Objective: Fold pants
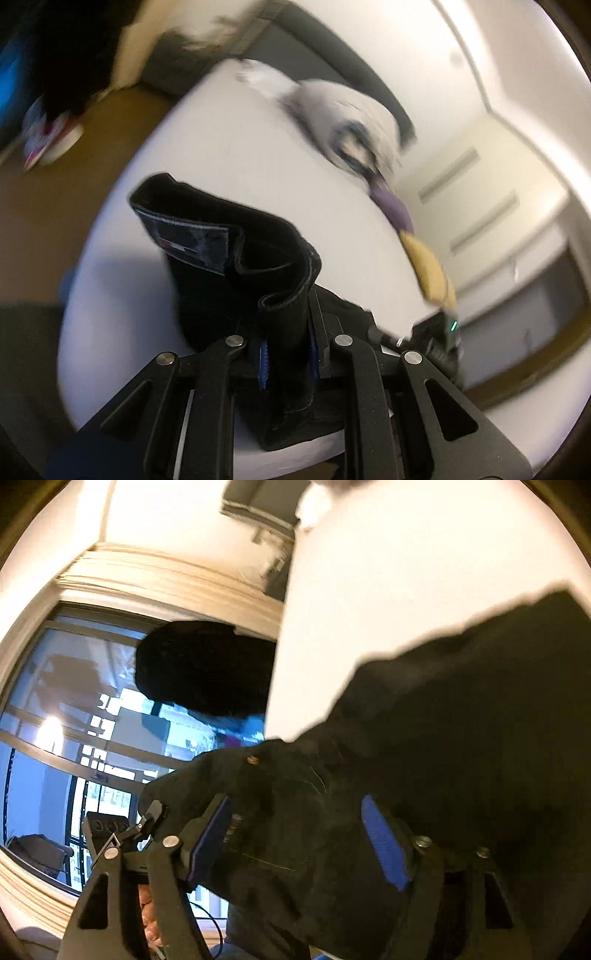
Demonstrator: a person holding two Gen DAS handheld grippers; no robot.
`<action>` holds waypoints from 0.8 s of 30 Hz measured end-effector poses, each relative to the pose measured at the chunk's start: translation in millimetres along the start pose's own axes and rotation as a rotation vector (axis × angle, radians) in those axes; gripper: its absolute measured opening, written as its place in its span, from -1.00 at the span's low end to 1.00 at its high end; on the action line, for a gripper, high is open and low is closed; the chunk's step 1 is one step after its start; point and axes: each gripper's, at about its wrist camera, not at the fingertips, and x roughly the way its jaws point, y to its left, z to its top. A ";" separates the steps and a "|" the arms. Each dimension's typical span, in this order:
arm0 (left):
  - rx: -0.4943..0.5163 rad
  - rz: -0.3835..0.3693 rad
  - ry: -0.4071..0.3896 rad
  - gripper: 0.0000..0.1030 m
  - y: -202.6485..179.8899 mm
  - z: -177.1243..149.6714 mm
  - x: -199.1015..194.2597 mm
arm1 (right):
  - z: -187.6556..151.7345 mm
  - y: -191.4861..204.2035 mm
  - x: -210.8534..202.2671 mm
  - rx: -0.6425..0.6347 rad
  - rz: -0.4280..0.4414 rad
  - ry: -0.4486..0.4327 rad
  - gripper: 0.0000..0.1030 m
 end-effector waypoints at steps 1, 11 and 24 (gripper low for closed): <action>0.052 -0.010 0.026 -0.74 -21.8 -1.1 12.9 | 3.6 2.3 -10.9 -0.014 0.005 -0.009 0.50; 0.453 -0.034 0.292 -0.74 -158.0 -85.7 127.8 | 4.4 3.1 -68.8 -0.023 0.042 -0.017 0.72; 0.771 0.074 0.333 -0.75 -222.9 -145.0 163.7 | -7.6 -14.6 -40.9 -0.041 -0.187 0.119 -0.12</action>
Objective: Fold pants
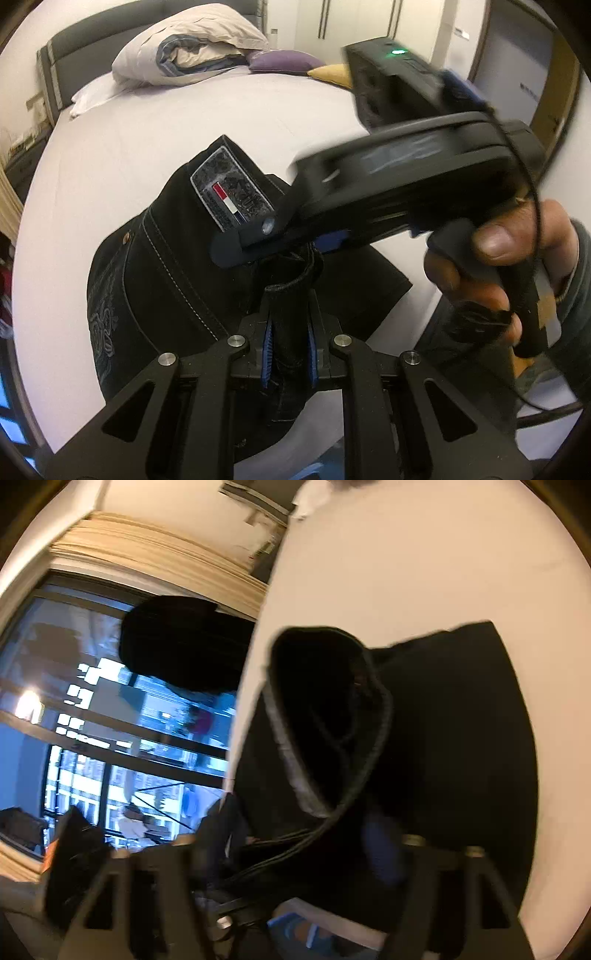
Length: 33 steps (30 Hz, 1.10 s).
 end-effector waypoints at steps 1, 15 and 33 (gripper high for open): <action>0.007 0.003 0.003 -0.75 -4.6 0.3 2.5 | 0.6 -2.9 -1.5 -0.004 -0.016 -0.005 -0.45; 0.131 -0.010 0.015 -0.75 -70.6 7.9 44.2 | 8.0 -54.1 -35.5 0.039 0.054 -0.080 -0.61; -0.045 -0.207 -0.020 0.56 -53.4 -16.5 39.0 | -7.3 -96.3 -38.8 0.149 0.063 -0.152 -0.39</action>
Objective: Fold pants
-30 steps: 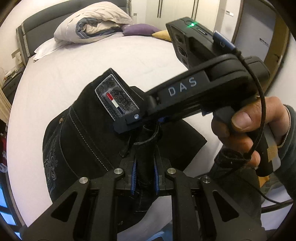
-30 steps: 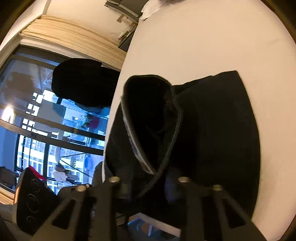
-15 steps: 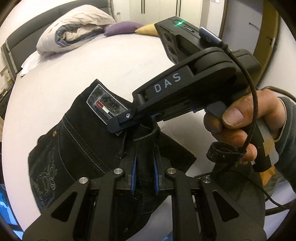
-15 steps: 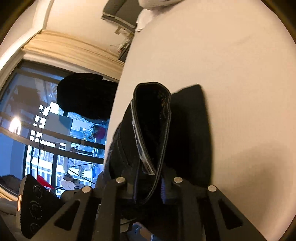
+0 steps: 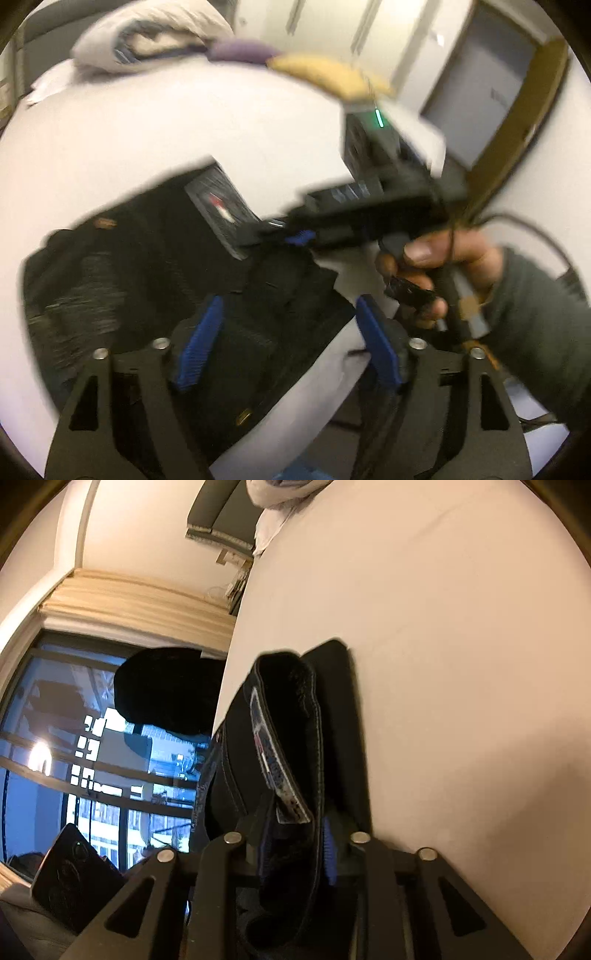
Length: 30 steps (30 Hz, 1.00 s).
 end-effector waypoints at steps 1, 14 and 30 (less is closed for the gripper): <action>-0.015 0.010 -0.031 0.62 6.9 -2.7 -14.3 | 0.4 -0.3 -8.7 0.002 -0.018 -0.017 -0.33; -0.297 0.073 -0.090 0.55 129.4 -14.8 -23.6 | -26.8 71.0 32.1 -0.149 0.008 0.100 -0.20; -0.332 0.038 -0.075 0.35 172.8 -18.3 12.3 | -39.0 51.4 12.9 -0.122 -0.006 0.054 0.04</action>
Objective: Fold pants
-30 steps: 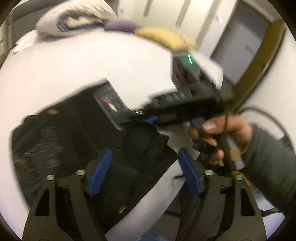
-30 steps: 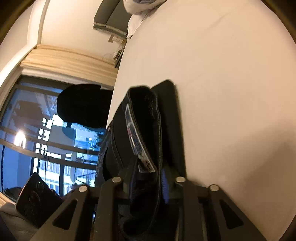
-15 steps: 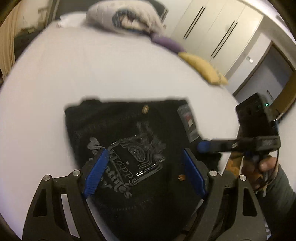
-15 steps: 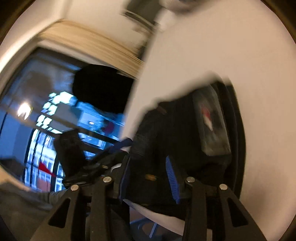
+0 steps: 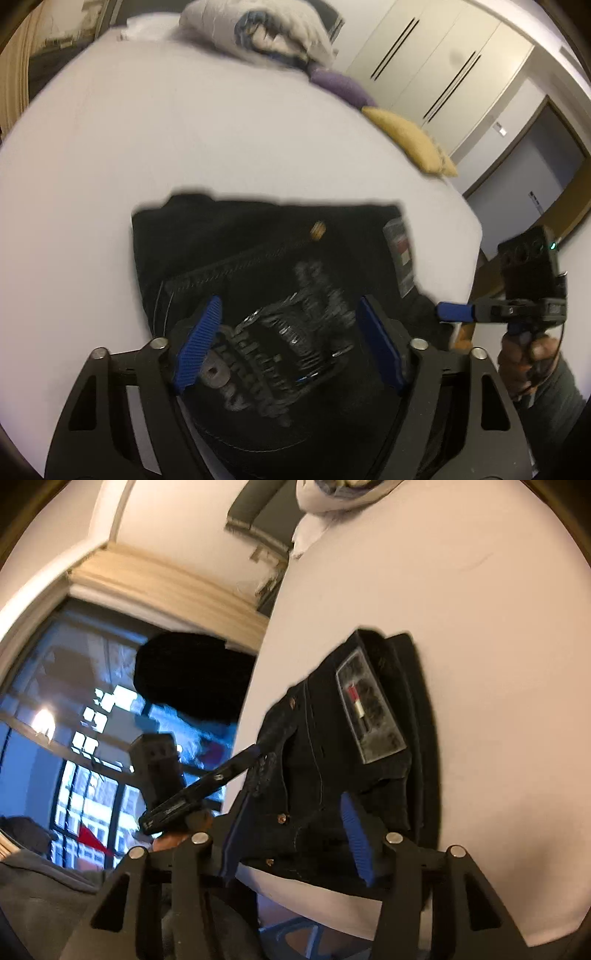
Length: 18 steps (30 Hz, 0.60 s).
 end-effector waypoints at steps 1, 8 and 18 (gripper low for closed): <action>0.035 0.013 -0.002 0.35 -0.8 -7.1 3.8 | -0.3 -6.1 5.8 0.014 -0.004 0.010 0.03; 0.230 0.030 -0.042 0.36 -38.2 -37.6 -13.1 | 1.6 -5.3 -11.4 0.015 0.029 -0.057 -0.17; 0.320 0.004 0.002 0.36 -41.7 -58.0 -29.4 | -6.8 0.3 -21.1 -0.030 -0.010 -0.050 -0.11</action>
